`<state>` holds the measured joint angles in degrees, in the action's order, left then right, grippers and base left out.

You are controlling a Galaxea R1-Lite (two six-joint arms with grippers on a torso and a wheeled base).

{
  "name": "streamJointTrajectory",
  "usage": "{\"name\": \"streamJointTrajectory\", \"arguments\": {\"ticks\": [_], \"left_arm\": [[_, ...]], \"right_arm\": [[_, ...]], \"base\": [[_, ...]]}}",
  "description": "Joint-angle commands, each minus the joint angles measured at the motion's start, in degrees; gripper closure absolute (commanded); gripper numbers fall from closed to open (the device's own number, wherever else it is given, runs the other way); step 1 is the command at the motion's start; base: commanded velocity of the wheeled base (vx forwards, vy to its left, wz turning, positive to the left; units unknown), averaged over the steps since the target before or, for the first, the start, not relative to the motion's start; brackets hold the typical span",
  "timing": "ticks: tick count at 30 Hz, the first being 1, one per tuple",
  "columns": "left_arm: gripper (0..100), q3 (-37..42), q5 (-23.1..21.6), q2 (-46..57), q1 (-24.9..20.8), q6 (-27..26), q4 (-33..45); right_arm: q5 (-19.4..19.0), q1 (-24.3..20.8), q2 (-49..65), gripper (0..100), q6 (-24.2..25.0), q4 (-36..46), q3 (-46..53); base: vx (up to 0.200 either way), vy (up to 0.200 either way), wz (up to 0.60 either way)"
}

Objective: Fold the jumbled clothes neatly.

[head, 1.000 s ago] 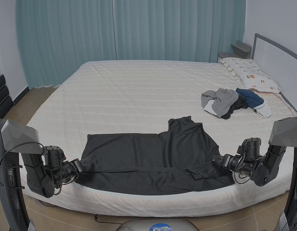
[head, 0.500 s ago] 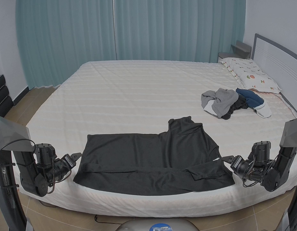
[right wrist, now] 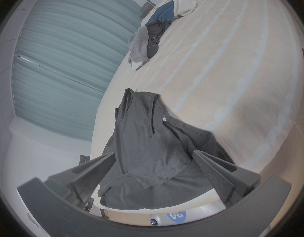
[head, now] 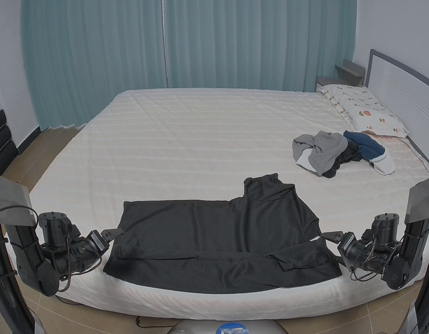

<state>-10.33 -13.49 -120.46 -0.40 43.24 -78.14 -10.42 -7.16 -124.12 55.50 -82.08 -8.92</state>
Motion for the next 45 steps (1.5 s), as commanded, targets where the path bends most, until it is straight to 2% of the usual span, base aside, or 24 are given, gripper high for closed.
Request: {"name": "streamJointTrajectory", "arguments": {"ticks": [1,7,12,19,25,30,34,42,45], "left_arm": [[0,2.94,-0.83,3.91,-4.87,1.67,0.45],[0,3.03,-0.57,2.95,-9.53,1.76,0.89],[0,1.98,0.14,-2.86,-11.90,1.41,0.80],[0,-0.84,0.31,-6.46,-11.99,1.06,0.80],[0,-3.39,0.49,-7.95,-12.08,0.97,1.33],[0,-7.34,4.62,-9.62,-12.78,0.79,5.54],[0,-10.50,5.50,-9.62,-12.78,0.88,8.62],[0,-13.49,8.49,-9.01,-11.81,4.05,8.36],[0,-15.60,9.19,-8.04,-10.06,6.51,8.27]], "right_arm": [[-0.65,-0.49,-1.03,0,0.04,-1.50,2.51],[-2.32,-1.28,-1.47,0,0.22,-1.86,2.86],[-2.32,-2.42,-3.40,0,0.22,-2.03,2.95],[-2.41,-4.09,-6.74,0,0.39,-2.30,2.51],[-2.23,-4.62,-9.29,0,0.22,-7.48,4.27],[-2.23,-4.80,-9.47,0,0.22,-7.57,4.18],[-2.23,-4.80,-9.47,0,0.22,-7.48,4.18],[-2.06,-5.15,-9.64,0,0.04,-7.48,4.35],[-2.06,-5.15,-9.64,0,-0.04,-7.48,4.35]], "base": [[0.000,0.000,0.00],[0.000,0.000,0.00],[0.000,0.000,0.00],[0.000,0.000,0.00],[0.000,0.000,0.00],[0.000,0.000,0.00],[0.000,0.000,0.00],[0.000,0.000,0.00],[0.000,0.000,0.00]]}}
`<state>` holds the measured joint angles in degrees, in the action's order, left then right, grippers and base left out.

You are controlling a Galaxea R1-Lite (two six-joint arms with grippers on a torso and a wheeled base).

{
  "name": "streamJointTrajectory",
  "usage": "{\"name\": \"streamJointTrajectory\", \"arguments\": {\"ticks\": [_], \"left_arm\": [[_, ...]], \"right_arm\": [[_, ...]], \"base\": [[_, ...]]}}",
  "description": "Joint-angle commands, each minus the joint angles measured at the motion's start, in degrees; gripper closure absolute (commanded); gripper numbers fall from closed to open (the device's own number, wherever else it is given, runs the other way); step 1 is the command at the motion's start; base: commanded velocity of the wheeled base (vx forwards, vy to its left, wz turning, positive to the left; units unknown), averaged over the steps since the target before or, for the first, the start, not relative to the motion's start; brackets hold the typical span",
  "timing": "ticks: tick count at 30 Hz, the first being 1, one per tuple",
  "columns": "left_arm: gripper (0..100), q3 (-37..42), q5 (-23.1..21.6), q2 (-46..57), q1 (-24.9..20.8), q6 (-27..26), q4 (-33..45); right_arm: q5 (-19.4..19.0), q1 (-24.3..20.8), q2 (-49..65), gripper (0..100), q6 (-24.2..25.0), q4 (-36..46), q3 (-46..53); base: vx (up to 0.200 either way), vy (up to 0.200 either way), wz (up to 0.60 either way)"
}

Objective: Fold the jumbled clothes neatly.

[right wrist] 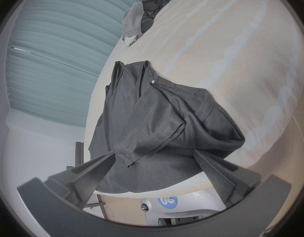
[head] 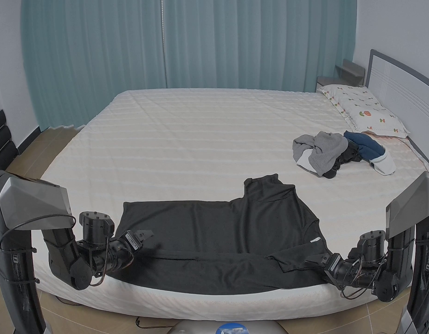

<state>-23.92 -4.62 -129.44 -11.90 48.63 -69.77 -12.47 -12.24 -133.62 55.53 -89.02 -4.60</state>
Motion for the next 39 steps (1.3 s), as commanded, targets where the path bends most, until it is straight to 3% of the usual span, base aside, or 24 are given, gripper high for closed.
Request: {"name": "streamJointTrajectory", "arguments": {"ticks": [1,10,18,20,25,28,29,31,39], "left_arm": [[0,-2.10,0.31,0.94,1.53,1.21,-0.11],[0,-8.78,0.23,-1.17,6.80,7.80,-0.11],[0,-6.32,-1.44,3.67,11.46,7.09,1.30],[0,-6.14,-3.82,4.90,12.69,4.81,3.06],[0,-6.76,-12.25,6.83,16.29,-6.70,11.93],[0,-7.11,-14.36,6.48,16.38,-10.31,13.52],[0,-7.37,-15.77,6.22,16.47,-14.70,14.40],[0,-7.46,-16.56,5.43,16.12,-18.31,14.92],[0,-10.10,-16.65,1.73,13.39,-20.68,16.86]], "right_arm": [[-0.01,-0.07,-0.15,0,-0.07,-0.54,0.03],[0.08,-0.15,-0.41,0,-0.07,-0.54,0.11],[0.17,-0.59,-0.41,0,0.02,-0.63,0.20],[0.17,-0.59,-0.41,0,0.02,-0.63,0.11],[0.17,-0.59,-0.50,0,-0.07,-0.63,0.11],[0.17,-0.59,-0.41,0,-0.07,-0.63,0.20],[0.17,-0.59,-0.50,0,-0.07,-0.63,0.20],[0.17,-0.59,-0.50,0,-0.16,-0.54,0.20],[0.17,-0.59,-0.50,0,-0.16,-0.54,0.29]], "base": [[0.000,0.000,0.00],[0.000,0.000,0.00],[0.000,0.000,0.00],[0.000,0.000,0.00],[0.000,0.000,0.00],[0.000,0.000,0.00],[0.000,0.000,0.00],[0.000,0.000,0.00],[0.000,0.000,0.00]]}}
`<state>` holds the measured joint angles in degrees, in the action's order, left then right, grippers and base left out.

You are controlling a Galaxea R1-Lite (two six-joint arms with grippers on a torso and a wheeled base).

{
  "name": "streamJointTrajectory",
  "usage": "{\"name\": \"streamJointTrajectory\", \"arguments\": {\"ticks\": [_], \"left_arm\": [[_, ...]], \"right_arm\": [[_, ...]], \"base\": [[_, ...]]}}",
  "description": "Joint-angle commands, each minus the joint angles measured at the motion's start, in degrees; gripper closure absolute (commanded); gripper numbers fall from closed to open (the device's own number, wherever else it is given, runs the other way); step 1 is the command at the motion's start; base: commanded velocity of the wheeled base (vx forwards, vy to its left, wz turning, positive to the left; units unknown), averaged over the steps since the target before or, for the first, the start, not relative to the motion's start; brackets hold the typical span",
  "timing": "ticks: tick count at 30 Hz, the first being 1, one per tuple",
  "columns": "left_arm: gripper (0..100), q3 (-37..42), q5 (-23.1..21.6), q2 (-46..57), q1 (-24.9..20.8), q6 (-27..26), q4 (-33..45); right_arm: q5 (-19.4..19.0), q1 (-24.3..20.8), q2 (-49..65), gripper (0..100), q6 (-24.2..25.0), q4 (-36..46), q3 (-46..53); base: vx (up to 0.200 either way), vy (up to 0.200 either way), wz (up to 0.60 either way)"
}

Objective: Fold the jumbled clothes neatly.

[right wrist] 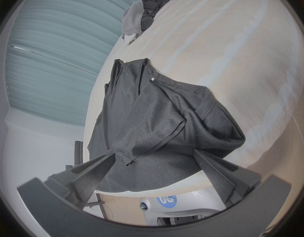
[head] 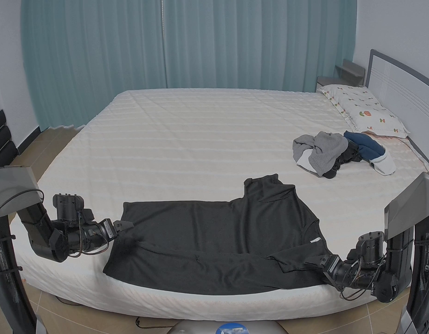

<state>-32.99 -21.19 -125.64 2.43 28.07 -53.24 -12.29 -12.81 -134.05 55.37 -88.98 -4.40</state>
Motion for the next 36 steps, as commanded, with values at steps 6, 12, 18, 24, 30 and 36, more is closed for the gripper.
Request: {"name": "streamJointTrajectory", "arguments": {"ticks": [6,12,18,24,30,36], "left_arm": [[0,-1.90,1.68,-2.68,-2.69,-0.04,0.33],[0,-2.70,6.51,-3.56,-3.83,-0.13,0.06],[0,-2.61,6.60,-4.00,-4.10,-0.04,0.15],[100,-2.70,6.69,-4.27,-4.10,-0.04,0.50],[100,-1.55,8.36,-3.83,-3.74,-0.04,0.41],[100,-0.06,9.50,-1.72,-2.69,0.23,0.50]], "right_arm": [[-0.02,-0.02,-0.07,0,0.00,-0.58,0.09],[-0.02,-0.11,-0.07,0,0.00,-0.67,0.36],[-0.02,-0.11,-0.07,0,0.00,-0.58,0.45],[0.07,-0.11,0.01,0,0.09,-0.67,0.27],[2.44,-0.02,3.62,0,-1.67,-0.67,0.45],[8.77,-0.11,8.19,0,-7.38,-0.67,-0.08]], "base": [[0.000,0.000,0.00],[0.000,0.000,0.00],[0.000,0.000,0.00],[0.000,0.000,0.00],[0.000,0.000,0.00],[0.000,0.000,0.00]]}}
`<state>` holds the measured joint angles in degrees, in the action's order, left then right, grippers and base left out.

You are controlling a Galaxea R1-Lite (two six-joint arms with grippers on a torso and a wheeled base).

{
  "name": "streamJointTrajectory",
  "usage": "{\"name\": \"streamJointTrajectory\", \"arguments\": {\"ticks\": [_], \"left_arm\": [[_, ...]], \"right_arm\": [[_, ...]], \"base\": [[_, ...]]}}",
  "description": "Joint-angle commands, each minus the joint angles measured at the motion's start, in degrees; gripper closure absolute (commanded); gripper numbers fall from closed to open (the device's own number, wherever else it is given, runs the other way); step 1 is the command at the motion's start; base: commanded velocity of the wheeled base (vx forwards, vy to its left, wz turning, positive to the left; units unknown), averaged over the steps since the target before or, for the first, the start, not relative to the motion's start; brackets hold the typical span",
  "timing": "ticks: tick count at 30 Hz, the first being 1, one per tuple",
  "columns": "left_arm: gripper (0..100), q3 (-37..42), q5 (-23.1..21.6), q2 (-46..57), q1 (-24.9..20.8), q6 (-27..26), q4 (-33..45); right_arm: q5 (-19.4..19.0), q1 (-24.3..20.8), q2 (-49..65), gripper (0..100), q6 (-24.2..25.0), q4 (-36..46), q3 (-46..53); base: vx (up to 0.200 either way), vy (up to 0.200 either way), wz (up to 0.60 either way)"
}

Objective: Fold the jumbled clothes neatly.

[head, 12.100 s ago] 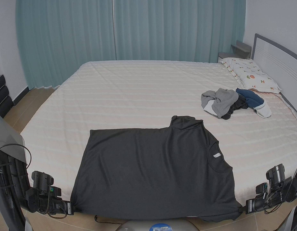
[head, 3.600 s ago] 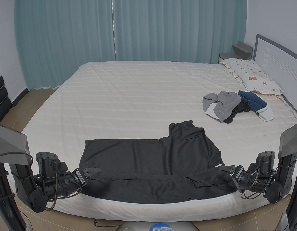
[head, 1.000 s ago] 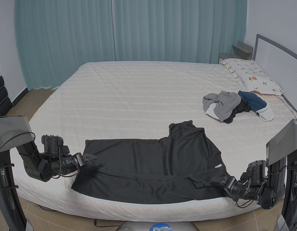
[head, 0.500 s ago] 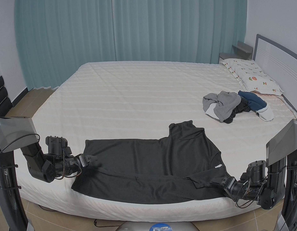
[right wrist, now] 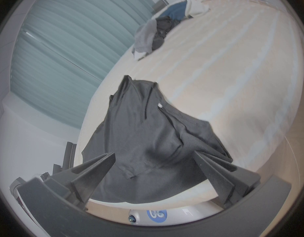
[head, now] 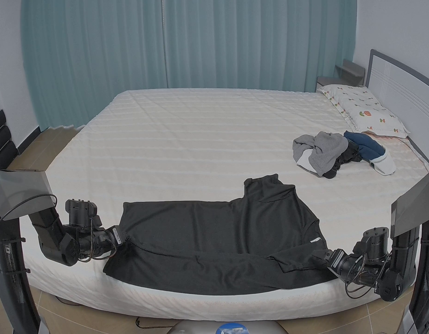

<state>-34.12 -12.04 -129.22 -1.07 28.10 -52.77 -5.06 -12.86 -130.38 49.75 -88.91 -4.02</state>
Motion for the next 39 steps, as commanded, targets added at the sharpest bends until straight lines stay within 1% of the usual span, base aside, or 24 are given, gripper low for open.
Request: {"name": "streamJointTrajectory", "arguments": {"ticks": [1,5,11,18,21,26,27,28,34,35,39], "left_arm": [[100,1.43,0.35,2.13,0.90,0.20,-0.14],[100,2.74,0.35,3.45,1.25,0.20,-0.22],[100,3.54,0.35,4.68,2.30,0.11,-0.22],[100,4.59,0.35,6.52,2.74,0.11,-0.14],[100,5.29,0.35,6.79,2.74,0.11,-0.40],[100,5.64,0.35,6.79,2.74,0.11,-0.31],[100,5.73,0.35,6.70,2.74,0.11,-0.14],[100,5.73,0.35,6.61,2.74,0.11,-0.14],[100,6.44,0.35,6.52,3.27,0.03,-0.22],[100,6.44,0.35,6.52,3.27,0.11,-0.14],[100,6.44,0.35,6.35,3.36,0.11,-0.14]], "right_arm": [[1.63,-0.06,5.31,0,-1.94,-0.65,-0.55],[1.72,0.03,6.28,0,-3.52,-0.65,-1.25],[2.25,0.03,4.61,0,-11.61,-0.65,-3.71],[2.69,0.56,3.99,0,-12.66,-0.57,-6.26],[2.07,0.47,0.83,0,-12.66,-0.39,-7.31],[1.54,0.47,-1.11,0,-12.66,-0.30,-8.98],[0.23,0.56,-2.34,0,-12.66,-0.30,-9.69],[-0.21,0.47,-3.13,0,-12.75,-0.39,-10.13],[-0.48,0.64,-6.38,0,-14.68,-0.30,-13.99],[-0.57,0.91,-7.35,0,-15.47,0.14,-16.02],[-0.57,0.82,-8.23,0,-15.56,1.81,-17.60]], "base": [[0.000,0.000,0.00],[0.000,0.000,0.00],[0.000,0.000,0.00],[0.000,0.000,0.00],[0.000,0.000,0.00],[0.000,0.000,0.00],[0.000,0.000,0.00],[0.000,0.000,0.00],[0.000,0.000,0.00],[0.000,0.000,0.00],[0.000,0.000,0.00]]}}
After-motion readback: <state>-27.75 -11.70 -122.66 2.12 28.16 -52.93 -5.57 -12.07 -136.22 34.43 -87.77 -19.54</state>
